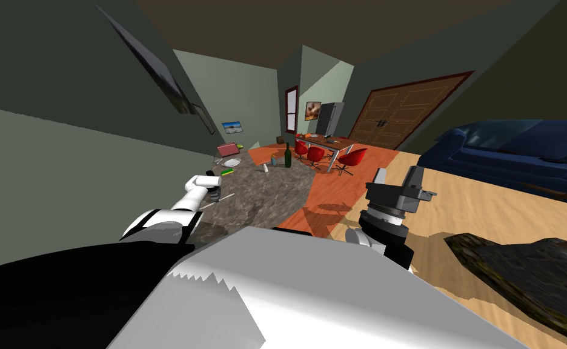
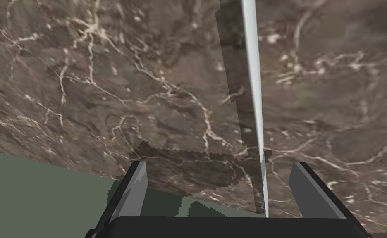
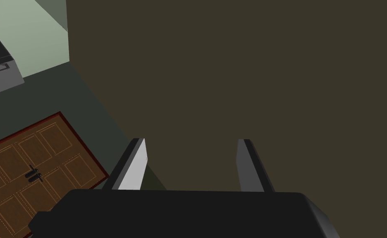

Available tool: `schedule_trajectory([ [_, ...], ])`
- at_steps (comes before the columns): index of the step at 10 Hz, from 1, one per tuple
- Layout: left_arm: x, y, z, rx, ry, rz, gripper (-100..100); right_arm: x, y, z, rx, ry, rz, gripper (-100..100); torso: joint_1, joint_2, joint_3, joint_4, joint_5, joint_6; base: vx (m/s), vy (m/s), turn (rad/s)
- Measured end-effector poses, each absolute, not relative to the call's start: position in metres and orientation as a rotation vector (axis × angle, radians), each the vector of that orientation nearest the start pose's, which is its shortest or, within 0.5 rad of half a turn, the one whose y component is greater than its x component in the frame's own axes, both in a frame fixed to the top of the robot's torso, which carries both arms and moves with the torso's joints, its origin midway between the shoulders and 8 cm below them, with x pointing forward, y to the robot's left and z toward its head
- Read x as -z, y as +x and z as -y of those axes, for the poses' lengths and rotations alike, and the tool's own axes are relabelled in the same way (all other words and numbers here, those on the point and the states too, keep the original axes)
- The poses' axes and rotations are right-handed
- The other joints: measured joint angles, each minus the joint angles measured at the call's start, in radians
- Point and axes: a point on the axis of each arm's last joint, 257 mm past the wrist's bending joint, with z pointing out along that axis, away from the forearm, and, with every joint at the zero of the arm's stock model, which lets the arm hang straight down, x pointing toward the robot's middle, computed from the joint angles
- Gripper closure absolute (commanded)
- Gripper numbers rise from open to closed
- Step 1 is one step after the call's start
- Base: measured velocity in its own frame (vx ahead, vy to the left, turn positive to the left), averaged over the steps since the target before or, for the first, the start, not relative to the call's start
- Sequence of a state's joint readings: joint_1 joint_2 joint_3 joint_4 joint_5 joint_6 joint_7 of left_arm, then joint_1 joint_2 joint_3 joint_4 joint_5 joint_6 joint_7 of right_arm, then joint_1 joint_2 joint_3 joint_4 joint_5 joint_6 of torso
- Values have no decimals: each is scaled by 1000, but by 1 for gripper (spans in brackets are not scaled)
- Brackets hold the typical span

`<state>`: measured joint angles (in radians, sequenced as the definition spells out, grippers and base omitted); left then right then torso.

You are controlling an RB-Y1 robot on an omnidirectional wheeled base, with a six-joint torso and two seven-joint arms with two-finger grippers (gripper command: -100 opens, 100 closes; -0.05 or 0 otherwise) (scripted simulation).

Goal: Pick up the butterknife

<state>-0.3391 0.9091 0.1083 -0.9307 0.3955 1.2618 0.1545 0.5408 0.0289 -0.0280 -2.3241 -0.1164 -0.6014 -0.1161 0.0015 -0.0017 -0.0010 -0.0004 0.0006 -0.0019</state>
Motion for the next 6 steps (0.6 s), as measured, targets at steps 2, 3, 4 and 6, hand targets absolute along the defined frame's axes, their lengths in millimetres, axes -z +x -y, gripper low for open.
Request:
schedule_trajectory([
  [2, 320, 337, -681, -261, -2380, -1308, -100, -49, 308, 306, -1457, 687, -402, 0, 0, 0, 0, 0, 0, 0, 29, 12, -67],
  [3, 321, 327, -681, -287, -2422, -1291, -100, -49, 308, 306, -1457, 687, -402, 0, 0, 0, 0, 0, 0, 0, 44, 24, -112],
  [4, 321, 319, -681, -311, -2471, -1271, -100, -49, 308, 306, -1457, 687, -402, 0, 0, -1, -1, 0, 0, 0, 33, 17, -59],
  [6, 323, 301, -679, -355, -2542, -1245, -100, -49, 308, 306, -1457, 687, -402, 0, 0, 0, 0, 0, 0, 0, 23, 13, -49],
])
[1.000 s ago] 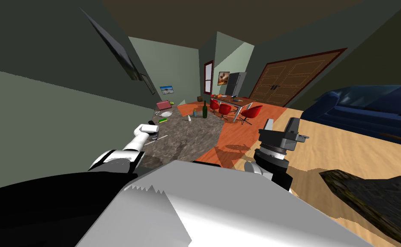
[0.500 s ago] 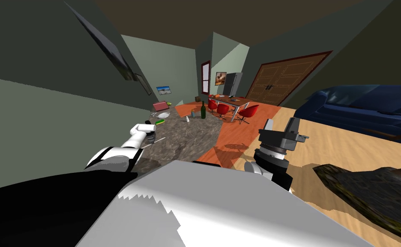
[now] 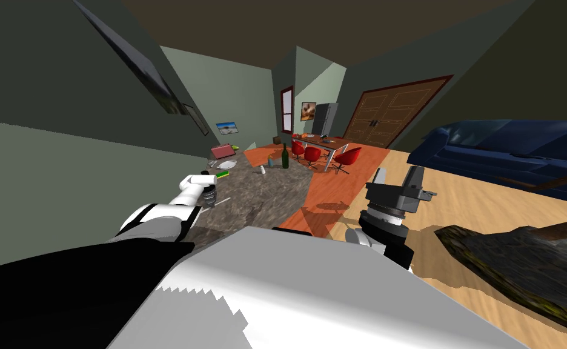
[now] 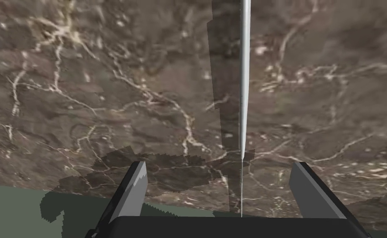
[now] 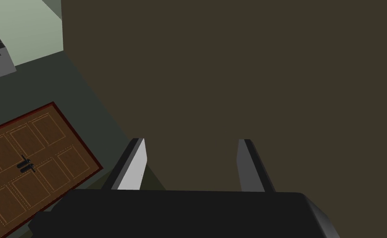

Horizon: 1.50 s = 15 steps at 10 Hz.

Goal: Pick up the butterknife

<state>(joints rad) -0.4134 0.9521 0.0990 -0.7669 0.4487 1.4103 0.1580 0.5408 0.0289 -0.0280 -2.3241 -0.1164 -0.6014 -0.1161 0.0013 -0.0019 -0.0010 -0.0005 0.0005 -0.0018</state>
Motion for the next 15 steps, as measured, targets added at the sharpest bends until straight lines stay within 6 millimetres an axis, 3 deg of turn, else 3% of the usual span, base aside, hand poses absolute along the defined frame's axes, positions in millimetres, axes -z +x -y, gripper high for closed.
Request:
schedule_trajectory([
  [7, 321, 256, -669, -461, -2731, -1163, -100, -49, 308, 306, -1457, 687, -402, 0, -1, 3, 2, 1, 0, 0, 4, 8, -30],
  [8, 321, 255, -669, -463, -2734, -1162, 0, -49, 308, 306, -1457, 687, -402, 0, -1, 2, 1, 1, 0, 0, 0, 0, 0],
  [9, 321, 255, -669, -463, -2734, -1162, -100, -49, 308, 306, -1457, 687, -402, 0, -1, 2, 1, 0, 0, 0, 0, 0, 0],
  [12, 341, 251, -665, -465, -2731, -1170, -100, -49, 308, 306, -1457, 687, -402, 0, -1, 2, 1, 0, 0, 0, 0, 0, 0],
  [13, 342, 251, -665, -463, -2729, -1170, 100, -49, 308, 306, -1457, 687, -402, 0, -1, 2, 1, 1, 0, 0, 0, 0, 0],
  [15, 340, 252, -666, -460, -2726, -1169, 100, -49, 308, 306, -1457, 687, -402, 0, -2, 3, 2, 0, 1, -1, 0, 0, 0],
])
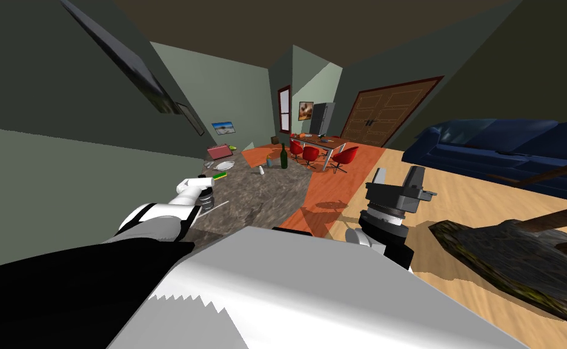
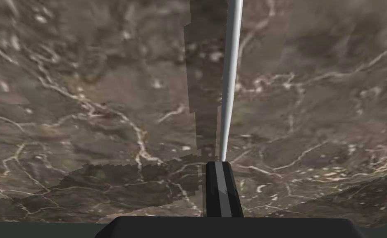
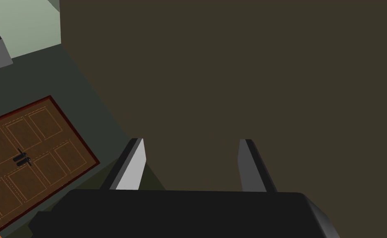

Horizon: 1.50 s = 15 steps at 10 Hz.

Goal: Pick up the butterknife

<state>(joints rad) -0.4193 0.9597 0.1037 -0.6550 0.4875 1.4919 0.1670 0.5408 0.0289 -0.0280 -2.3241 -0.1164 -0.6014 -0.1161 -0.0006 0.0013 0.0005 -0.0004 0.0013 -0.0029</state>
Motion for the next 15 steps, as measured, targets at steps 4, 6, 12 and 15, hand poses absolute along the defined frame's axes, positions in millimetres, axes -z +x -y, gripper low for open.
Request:
schedule_trajectory([
  [4, 339, 253, -667, -460, -2725, -1167, -100, -49, 308, 306, -1457, 687, -402, 0, 3, -1, -1, -1, 3, 0, 16, -20, -13],
  [6, 330, 242, -681, -528, -2702, -1137, -100, -49, 308, 306, -1457, 687, -402, 0, -5, -7, -4, -2, 1, 1, 103, -142, -42],
  [12, 337, 229, -690, -581, -2678, -1118, -100, -49, 308, 306, -1457, 687, -402, 0, 5, -1, -1, -1, 4, 0, 11, -15, 10],
  [15, 338, 230, -691, -579, -2675, -1119, 100, -49, 308, 306, -1457, 687, -402, 0, 3, 0, -1, -1, 3, 0, 0, 0, 0],
])
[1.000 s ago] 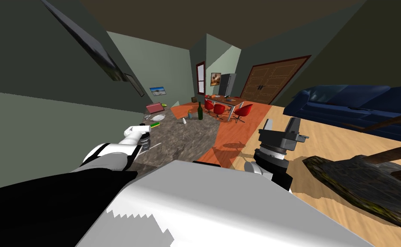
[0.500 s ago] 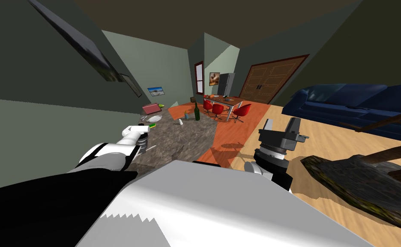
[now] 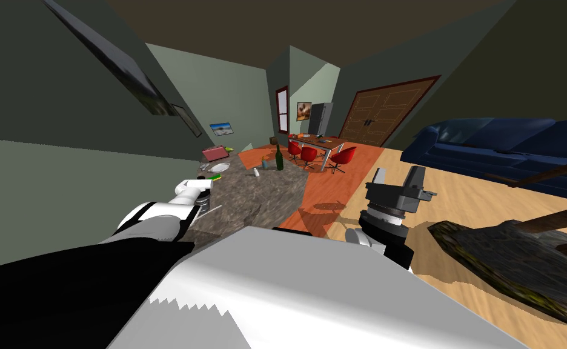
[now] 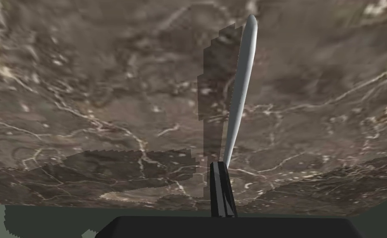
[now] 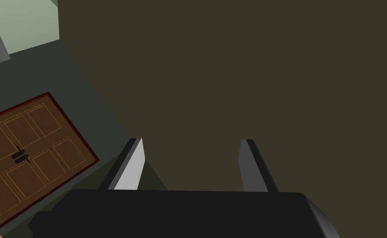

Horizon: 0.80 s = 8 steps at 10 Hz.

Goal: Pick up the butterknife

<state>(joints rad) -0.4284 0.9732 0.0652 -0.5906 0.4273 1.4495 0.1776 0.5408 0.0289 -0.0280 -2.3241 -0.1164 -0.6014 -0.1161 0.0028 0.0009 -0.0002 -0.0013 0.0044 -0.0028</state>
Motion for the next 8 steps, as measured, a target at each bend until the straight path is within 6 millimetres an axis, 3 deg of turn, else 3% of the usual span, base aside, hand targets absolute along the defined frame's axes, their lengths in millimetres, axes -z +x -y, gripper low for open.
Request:
schedule_trajectory([
  [2, 338, 230, -691, -579, -2675, -1119, 100, -49, 308, 306, -1457, 687, -402, 0, 0, 0, 0, 0, 0, 0, 0, 0, 0],
  [4, 338, 230, -691, -579, -2675, -1119, -100, -49, 308, 306, -1457, 687, -402, 0, 0, 0, 0, 0, 0, 0, 8, -13, -7],
  [8, 334, 200, -716, -719, -2600, -1098, -100, -49, 308, 306, -1457, 687, -402, 0, -2, -1, -1, 0, -1, 0, 20, -34, -3],
])
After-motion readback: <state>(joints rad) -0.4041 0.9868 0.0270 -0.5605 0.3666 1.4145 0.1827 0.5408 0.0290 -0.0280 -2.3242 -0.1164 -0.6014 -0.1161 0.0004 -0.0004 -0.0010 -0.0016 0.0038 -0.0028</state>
